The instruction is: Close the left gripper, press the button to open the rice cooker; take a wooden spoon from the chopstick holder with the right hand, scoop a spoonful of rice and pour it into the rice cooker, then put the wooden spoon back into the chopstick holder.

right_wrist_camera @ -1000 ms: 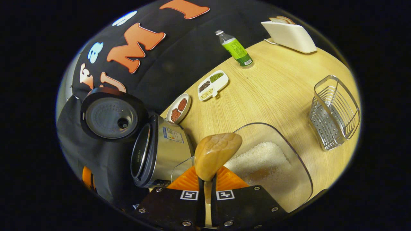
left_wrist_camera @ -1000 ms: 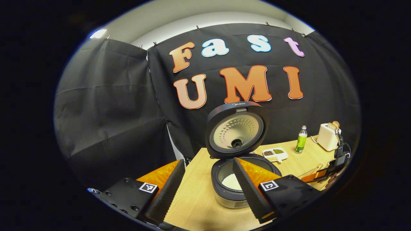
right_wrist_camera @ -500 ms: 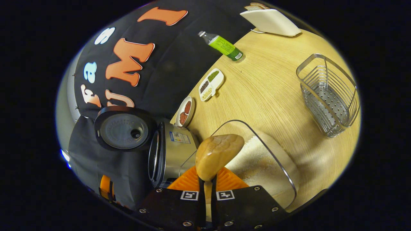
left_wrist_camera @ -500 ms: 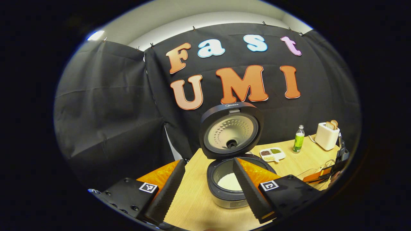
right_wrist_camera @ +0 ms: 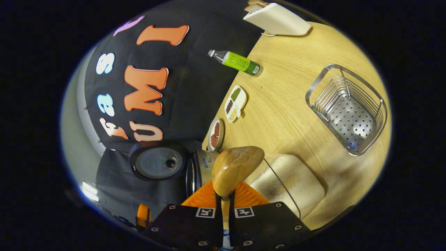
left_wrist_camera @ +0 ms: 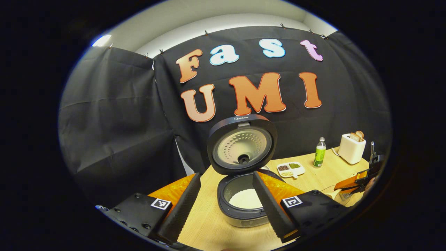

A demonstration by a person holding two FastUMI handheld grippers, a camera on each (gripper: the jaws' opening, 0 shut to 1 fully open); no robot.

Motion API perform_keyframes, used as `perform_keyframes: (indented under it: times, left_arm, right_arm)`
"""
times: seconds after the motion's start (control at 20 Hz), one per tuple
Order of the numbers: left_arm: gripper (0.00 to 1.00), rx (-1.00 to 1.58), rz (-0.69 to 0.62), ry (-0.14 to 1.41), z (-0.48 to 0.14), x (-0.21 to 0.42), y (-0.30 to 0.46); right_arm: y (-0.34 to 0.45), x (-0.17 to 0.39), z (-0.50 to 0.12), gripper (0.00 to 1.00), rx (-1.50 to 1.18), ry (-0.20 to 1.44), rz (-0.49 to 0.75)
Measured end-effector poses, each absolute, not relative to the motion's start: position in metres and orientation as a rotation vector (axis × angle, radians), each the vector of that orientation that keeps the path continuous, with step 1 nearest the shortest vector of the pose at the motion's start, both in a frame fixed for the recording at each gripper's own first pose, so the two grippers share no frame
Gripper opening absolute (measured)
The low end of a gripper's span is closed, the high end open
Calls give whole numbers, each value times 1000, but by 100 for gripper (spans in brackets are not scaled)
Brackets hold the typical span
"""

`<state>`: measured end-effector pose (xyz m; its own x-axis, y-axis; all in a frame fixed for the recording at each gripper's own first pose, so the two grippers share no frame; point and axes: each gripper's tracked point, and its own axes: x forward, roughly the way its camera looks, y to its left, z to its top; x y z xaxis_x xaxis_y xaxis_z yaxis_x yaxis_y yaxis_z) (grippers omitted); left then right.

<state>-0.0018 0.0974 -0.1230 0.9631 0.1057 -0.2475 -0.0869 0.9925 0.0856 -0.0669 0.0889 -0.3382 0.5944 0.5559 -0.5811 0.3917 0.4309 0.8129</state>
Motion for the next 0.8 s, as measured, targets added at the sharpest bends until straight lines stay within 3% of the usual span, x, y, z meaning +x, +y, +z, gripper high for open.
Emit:
perform_keyframes:
  times: [0.15,0.2,0.25,0.35,0.45,0.5,0.55,0.8]
  left_arm:
    - [100,55,110,253,-123,-3,95]
    - [93,39,104,258,-125,-4,92]
    - [100,27,107,256,-123,-6,90]
    - [94,34,121,238,-118,-7,93]
    - [94,48,136,217,-111,-9,96]
    - [100,52,146,209,-108,-10,98]
    - [93,49,153,209,-108,-11,100]
    - [100,27,196,201,-101,-13,116]
  right_arm:
    - [93,-54,-316,6,1289,959,155]
    - [94,-50,-308,6,1327,951,165]
    - [96,-44,-301,6,1355,940,176]
    - [101,-35,-288,6,1393,929,198]
    - [111,-21,-268,6,1450,900,231]
    - [118,-15,-256,6,1477,888,253]
    - [125,-8,-249,6,1492,883,275]
    - [160,9,-231,6,1523,906,326]
